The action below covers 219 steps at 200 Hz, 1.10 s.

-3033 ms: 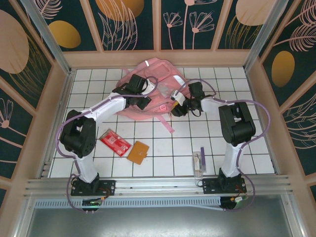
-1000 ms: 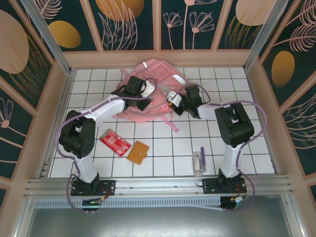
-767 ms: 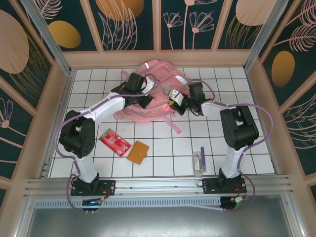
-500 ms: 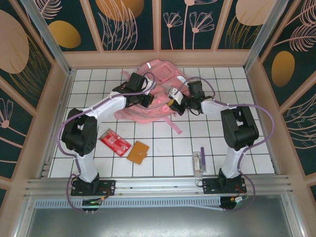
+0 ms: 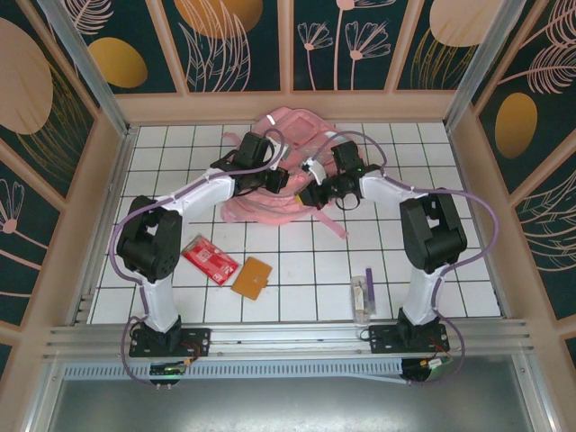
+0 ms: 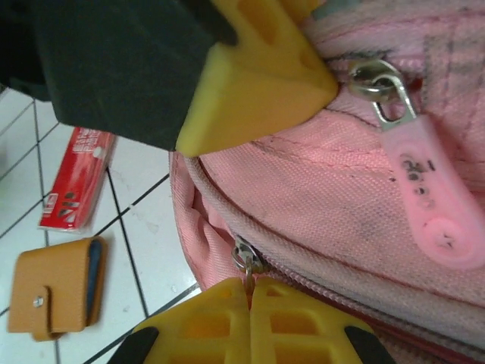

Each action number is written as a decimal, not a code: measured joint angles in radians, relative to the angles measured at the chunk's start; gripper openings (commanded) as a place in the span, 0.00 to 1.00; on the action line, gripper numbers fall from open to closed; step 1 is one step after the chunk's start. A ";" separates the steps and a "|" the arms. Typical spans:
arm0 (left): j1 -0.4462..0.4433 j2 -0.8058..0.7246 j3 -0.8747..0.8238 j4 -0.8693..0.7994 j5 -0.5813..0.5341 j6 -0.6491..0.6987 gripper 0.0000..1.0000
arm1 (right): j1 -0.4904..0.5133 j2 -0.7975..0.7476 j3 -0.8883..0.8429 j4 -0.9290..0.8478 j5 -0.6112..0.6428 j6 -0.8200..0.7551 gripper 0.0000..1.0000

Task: Pack the student bag

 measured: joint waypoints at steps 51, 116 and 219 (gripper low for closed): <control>0.003 0.020 0.000 0.014 0.058 -0.084 0.00 | 0.090 0.009 -0.170 0.319 0.005 0.375 0.00; 0.024 0.008 -0.020 0.058 0.095 -0.237 0.44 | 0.215 0.077 -0.439 1.243 0.216 1.086 0.03; 0.092 -0.596 -0.612 0.219 0.115 -0.232 0.69 | 0.128 -0.106 -0.643 1.511 0.029 0.910 0.40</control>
